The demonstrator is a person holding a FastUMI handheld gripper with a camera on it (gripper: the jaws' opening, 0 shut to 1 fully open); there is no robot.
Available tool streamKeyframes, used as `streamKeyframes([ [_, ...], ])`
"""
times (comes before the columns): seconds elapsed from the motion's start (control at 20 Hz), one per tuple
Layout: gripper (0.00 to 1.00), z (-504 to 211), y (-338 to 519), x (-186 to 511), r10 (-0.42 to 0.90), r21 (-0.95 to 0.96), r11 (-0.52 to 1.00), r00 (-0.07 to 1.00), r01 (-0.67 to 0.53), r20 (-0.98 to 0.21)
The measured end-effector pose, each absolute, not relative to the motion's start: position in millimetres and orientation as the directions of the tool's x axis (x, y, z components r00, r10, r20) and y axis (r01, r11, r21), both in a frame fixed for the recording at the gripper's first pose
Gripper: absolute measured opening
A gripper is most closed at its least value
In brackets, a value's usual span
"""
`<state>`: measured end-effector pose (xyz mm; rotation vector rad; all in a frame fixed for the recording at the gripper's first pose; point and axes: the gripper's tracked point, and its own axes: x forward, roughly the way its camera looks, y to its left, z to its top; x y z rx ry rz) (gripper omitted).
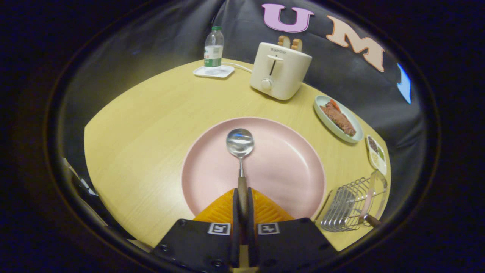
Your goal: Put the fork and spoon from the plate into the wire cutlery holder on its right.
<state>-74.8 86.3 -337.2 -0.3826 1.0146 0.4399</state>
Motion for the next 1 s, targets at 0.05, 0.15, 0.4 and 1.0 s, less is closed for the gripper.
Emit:
streamKeyframes([
  [0.05, 0.11, -334.1, 89.4, -77.6, 0.189, -0.077, 0.852, 0.442, -0.518, -0.877],
  [0.15, 0.1, -322.9, 85.5, -76.2, 0.186, -0.083, 0.843, 0.432, -0.532, -0.882],
  [0.4, 0.07, -294.3, 73.0, -63.9, 0.172, -0.105, 0.836, 0.438, -0.539, -0.882],
  [1.0, 0.08, -233.5, -8.2, -54.5, 0.096, -0.117, 0.886, 0.424, -0.449, -0.901],
])
